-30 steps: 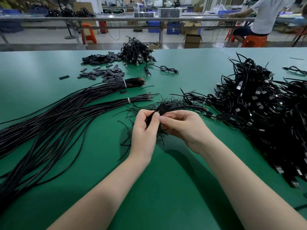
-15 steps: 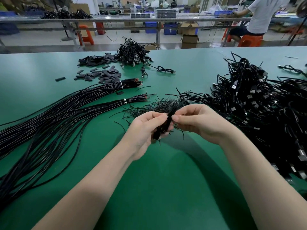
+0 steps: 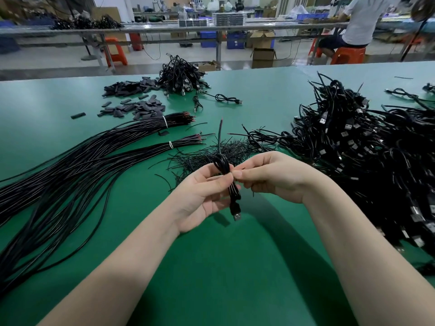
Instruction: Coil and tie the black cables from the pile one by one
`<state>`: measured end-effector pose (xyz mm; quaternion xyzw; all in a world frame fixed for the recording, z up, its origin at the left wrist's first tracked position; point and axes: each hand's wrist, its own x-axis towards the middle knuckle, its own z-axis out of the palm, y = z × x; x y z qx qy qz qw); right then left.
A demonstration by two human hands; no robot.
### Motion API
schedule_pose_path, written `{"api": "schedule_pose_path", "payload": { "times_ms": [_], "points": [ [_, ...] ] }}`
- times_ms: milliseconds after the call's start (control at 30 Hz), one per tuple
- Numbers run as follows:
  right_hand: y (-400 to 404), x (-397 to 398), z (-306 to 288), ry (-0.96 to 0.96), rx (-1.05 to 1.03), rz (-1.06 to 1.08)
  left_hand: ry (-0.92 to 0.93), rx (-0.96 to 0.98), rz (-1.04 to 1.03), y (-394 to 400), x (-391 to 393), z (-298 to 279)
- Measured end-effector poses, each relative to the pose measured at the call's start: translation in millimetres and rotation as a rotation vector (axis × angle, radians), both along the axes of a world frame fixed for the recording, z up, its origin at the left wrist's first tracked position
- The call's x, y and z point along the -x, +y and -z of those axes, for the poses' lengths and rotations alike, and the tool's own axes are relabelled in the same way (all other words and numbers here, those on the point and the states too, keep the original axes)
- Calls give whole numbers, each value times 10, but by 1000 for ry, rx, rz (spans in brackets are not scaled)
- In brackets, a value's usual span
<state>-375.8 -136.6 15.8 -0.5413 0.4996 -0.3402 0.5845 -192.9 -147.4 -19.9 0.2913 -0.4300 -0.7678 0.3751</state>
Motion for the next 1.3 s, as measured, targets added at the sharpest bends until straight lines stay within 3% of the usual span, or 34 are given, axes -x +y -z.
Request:
{"api": "schedule_pose_path", "payload": {
  "times_ms": [333,600,900,1100,1300],
  "points": [
    [-28,-156,65,114,136,168,-102,64,-137,-55,16,65],
    [-20,-117,69,128,138,94,-94,0,7,-87,-97,28],
    [-72,-205,166,239,256,257,-289,263,-323,-69,41,115],
    [-58,-261,238,97,206,237,-209,212,-340,-69,11,119],
    [-53,-198,189,266,417,190,-126,124,-271,-75,0,105]
  ]
}}
